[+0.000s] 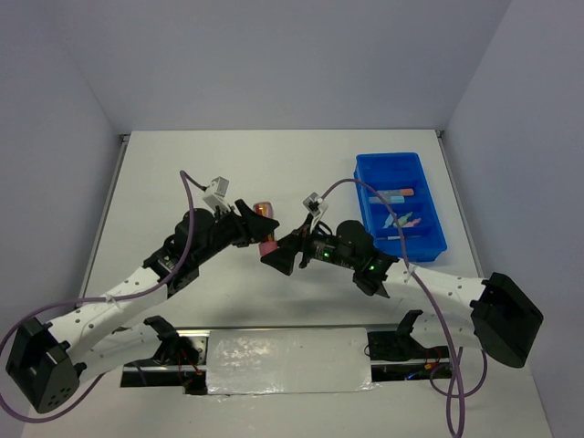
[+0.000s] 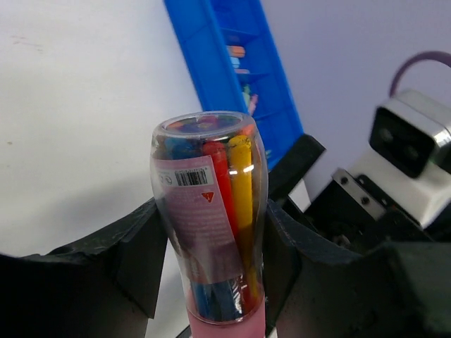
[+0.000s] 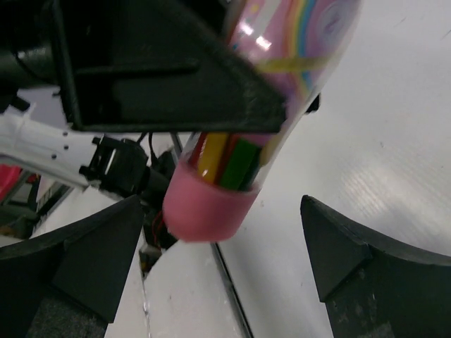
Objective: Sort the stationery into containers
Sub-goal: Pick up the stationery from the center of the board, then place the stationery in the storage box.
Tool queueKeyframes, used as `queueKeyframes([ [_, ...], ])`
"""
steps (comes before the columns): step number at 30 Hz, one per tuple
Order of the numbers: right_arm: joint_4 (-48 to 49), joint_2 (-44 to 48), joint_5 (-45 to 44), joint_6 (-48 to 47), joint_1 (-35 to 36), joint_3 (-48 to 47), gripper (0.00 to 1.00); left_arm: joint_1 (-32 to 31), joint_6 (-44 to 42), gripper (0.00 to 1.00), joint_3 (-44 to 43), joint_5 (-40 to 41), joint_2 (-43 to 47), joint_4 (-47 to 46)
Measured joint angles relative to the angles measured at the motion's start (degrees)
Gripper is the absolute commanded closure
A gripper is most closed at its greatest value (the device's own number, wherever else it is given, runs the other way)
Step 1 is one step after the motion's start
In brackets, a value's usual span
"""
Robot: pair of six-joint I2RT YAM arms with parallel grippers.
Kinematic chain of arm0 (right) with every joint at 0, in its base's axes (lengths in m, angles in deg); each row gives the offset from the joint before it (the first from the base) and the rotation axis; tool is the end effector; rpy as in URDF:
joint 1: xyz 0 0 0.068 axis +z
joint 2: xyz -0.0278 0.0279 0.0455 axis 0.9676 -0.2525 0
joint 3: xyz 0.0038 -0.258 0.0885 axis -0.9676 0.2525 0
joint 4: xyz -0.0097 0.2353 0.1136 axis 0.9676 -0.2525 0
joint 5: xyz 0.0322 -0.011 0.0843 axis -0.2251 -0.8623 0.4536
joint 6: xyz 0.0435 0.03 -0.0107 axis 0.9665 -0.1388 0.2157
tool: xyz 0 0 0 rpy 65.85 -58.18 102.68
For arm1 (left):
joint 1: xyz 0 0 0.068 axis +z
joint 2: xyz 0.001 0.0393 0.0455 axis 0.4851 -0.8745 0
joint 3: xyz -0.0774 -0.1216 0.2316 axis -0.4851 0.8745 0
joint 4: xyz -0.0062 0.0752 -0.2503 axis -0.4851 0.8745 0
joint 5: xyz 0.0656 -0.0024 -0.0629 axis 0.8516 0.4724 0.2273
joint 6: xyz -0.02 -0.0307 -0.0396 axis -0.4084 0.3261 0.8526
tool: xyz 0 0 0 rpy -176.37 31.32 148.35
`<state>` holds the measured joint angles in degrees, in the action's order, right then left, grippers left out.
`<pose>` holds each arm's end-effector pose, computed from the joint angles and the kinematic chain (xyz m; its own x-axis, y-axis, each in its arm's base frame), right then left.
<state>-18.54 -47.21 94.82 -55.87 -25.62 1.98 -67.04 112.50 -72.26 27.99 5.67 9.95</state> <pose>0.1569 0.2032 0.2510 -0.5417 0.1426 -0.8284 -0.7581 0.3429 0.5547 0.1813 -0.1425 0.2925 -0.5808 -0.5755 -0.5758 0.2687 0.5321 -0.8029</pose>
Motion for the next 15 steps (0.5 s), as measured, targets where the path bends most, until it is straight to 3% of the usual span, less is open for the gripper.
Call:
queueKeyframes([
  [8,7.45,-4.9,-3.15,4.81,0.22,-1.36,0.25,-0.31,0.42,1.0,1.4,-2.62,1.64,-3.89],
  [11,9.99,-6.51,-2.23,6.21,0.52,-1.53,0.46,-0.28,0.5,1.0,1.9,-2.82,1.64,-4.35],
  [12,10.32,-6.84,-2.05,6.51,0.61,-1.75,0.64,-0.28,0.52,1.0,2.05,-2.86,1.64,-4.68],
  [14,10.01,-7.48,-2.54,7.37,0.35,-1.92,0.89,-0.2,-0.13,1.0,2.23,-2.75,2.19,-4.72],
  [15,10.05,-7.78,-2.29,8.04,0.17,-2.1,1.0,-0.15,-0.39,0.93,2.32,-2.43,2.45,-4.63],
])
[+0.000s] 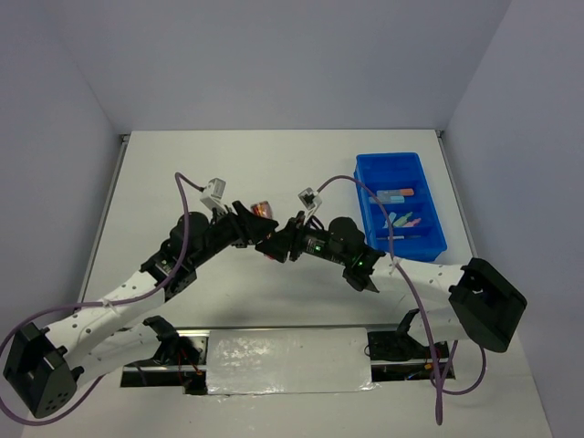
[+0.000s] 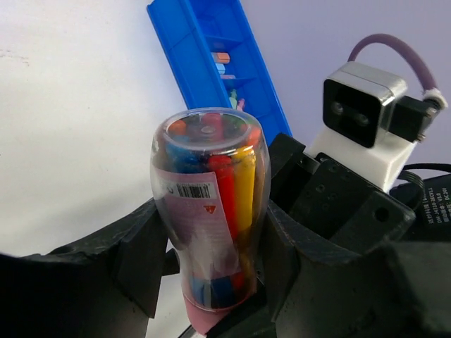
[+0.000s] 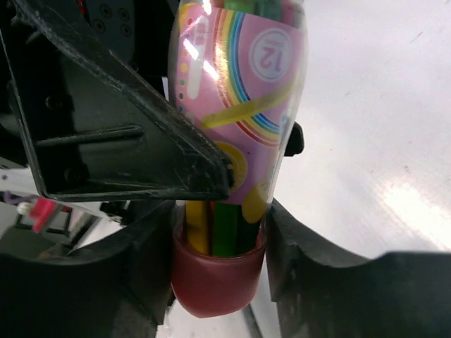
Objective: Sort the stationery into containers
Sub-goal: Place the stationery in the storage box.
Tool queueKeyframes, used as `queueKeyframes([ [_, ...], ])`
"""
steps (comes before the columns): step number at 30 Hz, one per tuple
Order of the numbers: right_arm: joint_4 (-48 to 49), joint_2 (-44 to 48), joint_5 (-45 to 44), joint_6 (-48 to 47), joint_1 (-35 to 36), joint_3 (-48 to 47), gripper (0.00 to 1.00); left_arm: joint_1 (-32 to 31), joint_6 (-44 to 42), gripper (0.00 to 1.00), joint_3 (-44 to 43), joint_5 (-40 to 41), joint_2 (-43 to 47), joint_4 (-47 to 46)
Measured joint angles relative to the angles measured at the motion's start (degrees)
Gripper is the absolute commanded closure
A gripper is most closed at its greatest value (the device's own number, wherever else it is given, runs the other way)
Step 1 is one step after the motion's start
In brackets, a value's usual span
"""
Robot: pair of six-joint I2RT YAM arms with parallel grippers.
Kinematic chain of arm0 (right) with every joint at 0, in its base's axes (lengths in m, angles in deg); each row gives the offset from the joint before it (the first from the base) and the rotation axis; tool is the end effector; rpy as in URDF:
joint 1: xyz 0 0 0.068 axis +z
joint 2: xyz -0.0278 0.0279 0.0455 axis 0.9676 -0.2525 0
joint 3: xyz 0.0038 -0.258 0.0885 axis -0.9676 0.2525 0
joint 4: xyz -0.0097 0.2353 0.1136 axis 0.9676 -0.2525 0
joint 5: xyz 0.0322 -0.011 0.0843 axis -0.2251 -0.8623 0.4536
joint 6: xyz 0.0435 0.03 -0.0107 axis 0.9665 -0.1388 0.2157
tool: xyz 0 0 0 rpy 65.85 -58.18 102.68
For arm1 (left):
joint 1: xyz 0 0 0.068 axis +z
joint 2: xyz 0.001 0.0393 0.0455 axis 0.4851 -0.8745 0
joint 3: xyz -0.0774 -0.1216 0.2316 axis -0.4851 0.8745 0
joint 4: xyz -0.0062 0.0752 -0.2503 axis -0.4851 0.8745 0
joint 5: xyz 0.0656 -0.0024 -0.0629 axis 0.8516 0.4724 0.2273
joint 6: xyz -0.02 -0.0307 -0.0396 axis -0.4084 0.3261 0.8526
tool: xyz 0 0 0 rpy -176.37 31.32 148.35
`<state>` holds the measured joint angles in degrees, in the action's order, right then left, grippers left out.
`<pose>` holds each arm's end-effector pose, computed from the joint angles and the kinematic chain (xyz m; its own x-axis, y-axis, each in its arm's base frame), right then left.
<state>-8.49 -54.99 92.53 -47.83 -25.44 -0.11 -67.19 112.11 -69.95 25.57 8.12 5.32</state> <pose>0.1727 0.2211 0.2484 -0.5963 0.2548 -0.7612 -0.6965 0.3073 0.6484 0.1736 -0.1391 0.2956 -0.5681 -0.5785 -0.5854 0.3455 0.4779 -0.8076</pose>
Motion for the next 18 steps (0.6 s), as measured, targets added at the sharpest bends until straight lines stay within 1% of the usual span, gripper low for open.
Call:
queueKeyframes([
  [1,0.02,-0.11,0.0,-0.07,0.22,-0.17,1.0,0.07,0.13,0.85,0.0,0.15,0.13,0.37],
  [2,0.07,-0.13,-0.02,-0.31,0.42,-0.24,1.0,0.04,0.11,0.73,0.0,0.42,0.31,0.63],
  [3,0.04,-0.13,0.02,-0.33,0.46,-0.24,1.0,0.0,0.09,0.42,-0.02,0.66,0.66,1.27],
  [5,0.2,-0.46,0.11,-0.22,0.46,-0.24,1.0,-0.09,-0.55,0.06,-1.01,1.92,1.31,4.09],
  [6,0.24,-0.72,-0.22,-0.22,0.5,-0.24,1.0,-0.2,-1.44,0.01,-2.38,3.04,1.4,6.56],
  [9,-0.17,-1.9,-1.99,0.24,0.39,-0.22,1.0,-0.37,-2.45,0.01,-11.63,9.38,0.87,17.88],
  [13,-3.17,-2.97,-5.51,3.02,-1.68,-0.17,1.0,0.87,-2.64,0.01,-32.68,22.75,-1.53,34.03],
  [15,-4.33,-3.02,-6.97,5.4,-5.6,0.39,1.0,1.73,-2.62,0.01,-42.71,29.46,-2.21,41.0],
  [16,-5.22,-2.99,-7.74,6.43,-7.96,0.5,1.0,2.12,-2.73,0.01,-45.53,32.2,-1.62,43.3],
  [18,-9.2,-3.02,-10.54,8.35,-14.51,0.0,1.0,2.43,-3.34,0.01,-47.04,35.74,1.51,47.01],
])
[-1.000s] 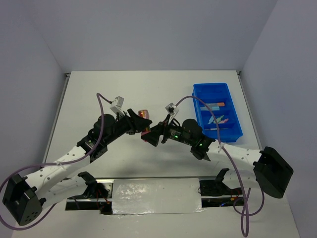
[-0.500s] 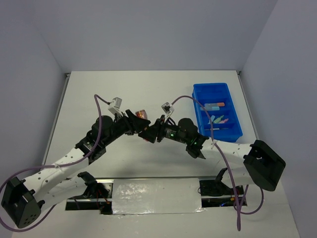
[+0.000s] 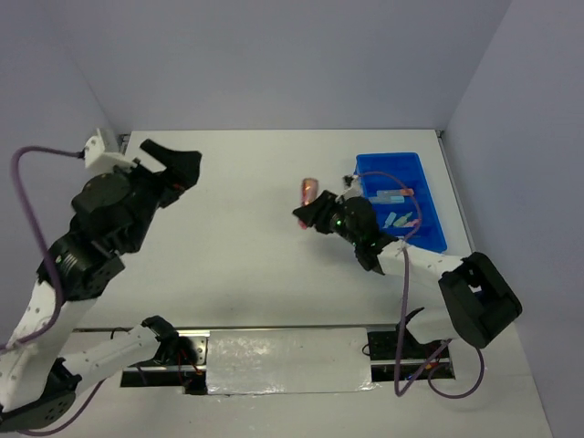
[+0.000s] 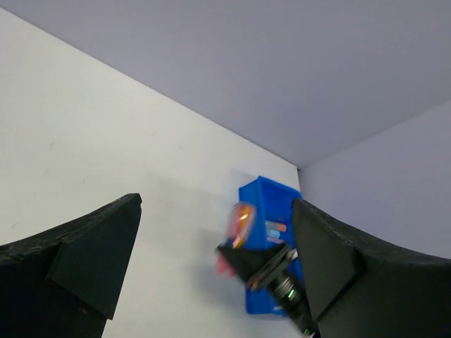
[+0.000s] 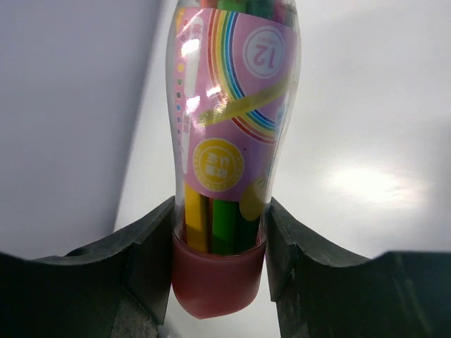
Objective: Sort the stationery into containers
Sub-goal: Place the stationery in the storage box.
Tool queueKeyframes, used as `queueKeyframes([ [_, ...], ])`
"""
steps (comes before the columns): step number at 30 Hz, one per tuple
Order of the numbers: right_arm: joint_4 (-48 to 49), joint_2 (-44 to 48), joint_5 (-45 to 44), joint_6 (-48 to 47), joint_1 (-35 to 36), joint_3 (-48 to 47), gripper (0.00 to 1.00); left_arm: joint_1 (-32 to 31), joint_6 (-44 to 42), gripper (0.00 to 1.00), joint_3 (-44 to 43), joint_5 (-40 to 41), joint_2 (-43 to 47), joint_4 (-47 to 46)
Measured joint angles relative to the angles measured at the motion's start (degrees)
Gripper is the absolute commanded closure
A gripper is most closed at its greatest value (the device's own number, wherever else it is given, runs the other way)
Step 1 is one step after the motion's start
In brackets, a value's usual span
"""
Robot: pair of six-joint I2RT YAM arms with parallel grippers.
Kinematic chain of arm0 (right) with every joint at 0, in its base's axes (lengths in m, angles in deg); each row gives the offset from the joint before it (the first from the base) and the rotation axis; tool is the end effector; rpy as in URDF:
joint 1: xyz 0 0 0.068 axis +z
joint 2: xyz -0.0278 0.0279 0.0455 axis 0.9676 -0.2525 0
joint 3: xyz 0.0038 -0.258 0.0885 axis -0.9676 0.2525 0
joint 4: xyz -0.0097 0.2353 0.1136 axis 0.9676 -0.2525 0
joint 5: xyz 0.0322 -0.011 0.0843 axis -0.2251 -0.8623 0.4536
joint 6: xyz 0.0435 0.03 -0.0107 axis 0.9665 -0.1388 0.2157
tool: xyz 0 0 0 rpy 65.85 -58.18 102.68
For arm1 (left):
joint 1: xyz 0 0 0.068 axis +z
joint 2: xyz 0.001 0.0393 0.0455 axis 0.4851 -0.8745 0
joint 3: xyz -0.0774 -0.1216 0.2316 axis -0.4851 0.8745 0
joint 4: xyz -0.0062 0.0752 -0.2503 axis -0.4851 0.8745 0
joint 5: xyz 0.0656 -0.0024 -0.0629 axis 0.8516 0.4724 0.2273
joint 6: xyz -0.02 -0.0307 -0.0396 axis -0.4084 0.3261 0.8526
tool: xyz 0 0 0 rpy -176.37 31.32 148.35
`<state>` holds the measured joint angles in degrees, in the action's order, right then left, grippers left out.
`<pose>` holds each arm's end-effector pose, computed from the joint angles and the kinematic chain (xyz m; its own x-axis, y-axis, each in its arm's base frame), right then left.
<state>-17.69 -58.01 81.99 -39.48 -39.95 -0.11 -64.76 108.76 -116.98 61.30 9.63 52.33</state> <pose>0.2309 0.1688 0.2170 -0.6124 0.4810 -0.6274 -0.3024 0.5908 0.7480 0.1269 -0.0678 0.4901 -0.0686 -0.7530 -0.6544 0.0091 0.6554 -0.7552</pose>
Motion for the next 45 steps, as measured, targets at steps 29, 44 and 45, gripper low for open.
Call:
queueKeyframes([
  [29,-46.73,-29.79,-20.65,26.34,-31.95,-50.73,0.97,-1.33,-8.07,0.01,28.92,2.36,32.17,19.08],
  [44,-49.22,-30.47,-23.17,28.65,-33.07,-50.84,0.79,-1.68,-8.11,0.01,28.92,2.34,31.06,19.08],
  [45,-49.33,-30.53,-23.19,28.65,-33.2,-50.84,0.78,-1.68,-8.11,0.01,28.92,2.34,31.06,19.08],
])
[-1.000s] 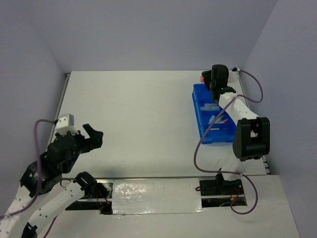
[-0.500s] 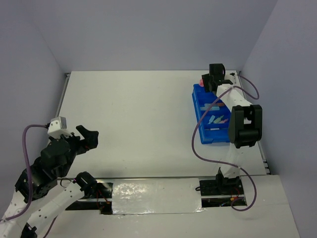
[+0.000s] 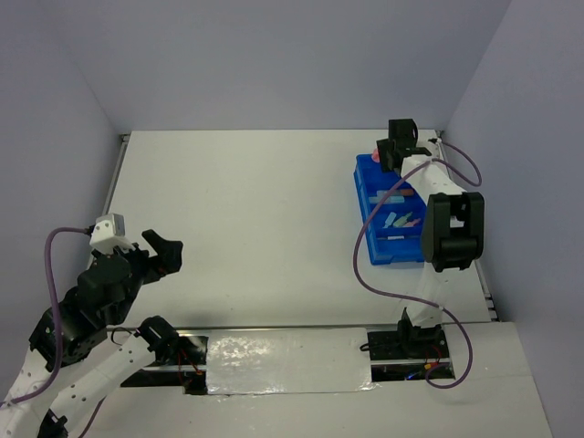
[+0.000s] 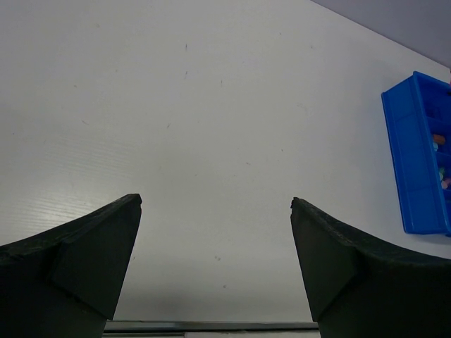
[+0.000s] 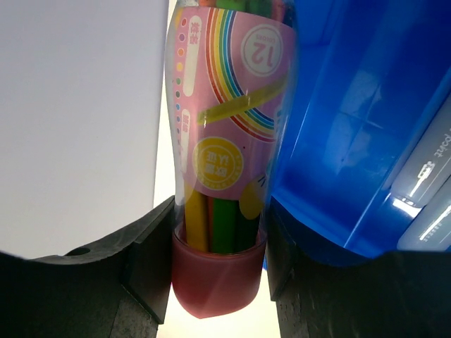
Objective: Sort the stationery into containers
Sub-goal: Place the stationery in the storage box.
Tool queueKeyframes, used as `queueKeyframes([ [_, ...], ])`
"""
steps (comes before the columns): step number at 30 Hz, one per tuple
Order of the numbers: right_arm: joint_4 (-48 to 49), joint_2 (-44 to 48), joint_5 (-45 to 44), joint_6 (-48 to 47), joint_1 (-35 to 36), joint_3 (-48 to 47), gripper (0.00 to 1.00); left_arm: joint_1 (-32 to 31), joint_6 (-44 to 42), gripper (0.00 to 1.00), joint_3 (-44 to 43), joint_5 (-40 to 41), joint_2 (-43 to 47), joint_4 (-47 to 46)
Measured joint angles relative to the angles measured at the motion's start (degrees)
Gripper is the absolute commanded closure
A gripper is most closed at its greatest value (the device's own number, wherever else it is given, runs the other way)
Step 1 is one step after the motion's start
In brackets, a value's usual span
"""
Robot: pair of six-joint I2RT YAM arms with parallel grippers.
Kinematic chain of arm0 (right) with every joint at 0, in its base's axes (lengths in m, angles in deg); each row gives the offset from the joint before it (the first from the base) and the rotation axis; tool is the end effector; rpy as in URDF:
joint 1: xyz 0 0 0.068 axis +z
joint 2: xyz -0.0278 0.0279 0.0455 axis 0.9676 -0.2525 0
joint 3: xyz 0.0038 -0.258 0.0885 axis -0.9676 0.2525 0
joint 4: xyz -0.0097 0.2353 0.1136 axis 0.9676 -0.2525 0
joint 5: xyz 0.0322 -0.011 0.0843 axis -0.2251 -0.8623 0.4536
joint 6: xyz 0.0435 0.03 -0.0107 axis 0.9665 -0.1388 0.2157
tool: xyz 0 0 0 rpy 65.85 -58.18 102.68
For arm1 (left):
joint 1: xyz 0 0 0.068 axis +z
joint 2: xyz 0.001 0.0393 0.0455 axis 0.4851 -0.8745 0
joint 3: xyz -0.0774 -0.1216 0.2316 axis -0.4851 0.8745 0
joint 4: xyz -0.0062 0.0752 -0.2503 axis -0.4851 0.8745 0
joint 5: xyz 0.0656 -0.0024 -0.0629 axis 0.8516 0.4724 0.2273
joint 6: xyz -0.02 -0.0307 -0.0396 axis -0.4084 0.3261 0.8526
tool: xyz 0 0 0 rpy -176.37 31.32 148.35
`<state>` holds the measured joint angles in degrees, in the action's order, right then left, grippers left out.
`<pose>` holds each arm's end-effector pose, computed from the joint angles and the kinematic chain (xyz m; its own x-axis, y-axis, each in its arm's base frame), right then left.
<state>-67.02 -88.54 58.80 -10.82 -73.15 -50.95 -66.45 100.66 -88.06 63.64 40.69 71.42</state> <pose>0.4307 0.0062 0.2453 0.0340 0.9341 -0.3554 0.6874 0.2363 0.6868 0.0488 -0.0118 0.3528 -0.2453 -0.5097 -0.8247 -0.1250 0.8602 -0.4944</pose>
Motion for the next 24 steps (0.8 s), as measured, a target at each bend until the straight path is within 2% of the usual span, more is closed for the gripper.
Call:
queueKeyframes([
  [3,-0.04,-0.02,0.04,0.17,-0.44,0.81,0.75,0.0,0.0,0.01,0.11,0.0,0.04,-0.07],
  [5,-0.15,-0.02,0.13,0.17,-0.79,1.57,0.66,0.0,0.0,0.01,0.24,0.0,0.07,-0.04],
  [12,-0.59,-0.07,0.85,0.09,-1.81,2.56,0.46,0.0,0.0,0.01,0.35,0.0,0.55,-0.07],
  [15,-0.22,-0.44,2.25,-0.5,-2.56,2.51,0.32,0.0,0.02,0.01,0.35,0.0,0.66,-0.07],
  [19,-0.28,-1.92,3.87,-1.64,-3.52,1.81,0.23,0.0,0.02,0.01,0.37,0.0,0.68,-0.07],
  [24,-0.7,-2.16,5.2,-2.6,-3.72,1.01,0.21,0.0,0.02,0.01,0.37,0.0,1.09,-0.07],
])
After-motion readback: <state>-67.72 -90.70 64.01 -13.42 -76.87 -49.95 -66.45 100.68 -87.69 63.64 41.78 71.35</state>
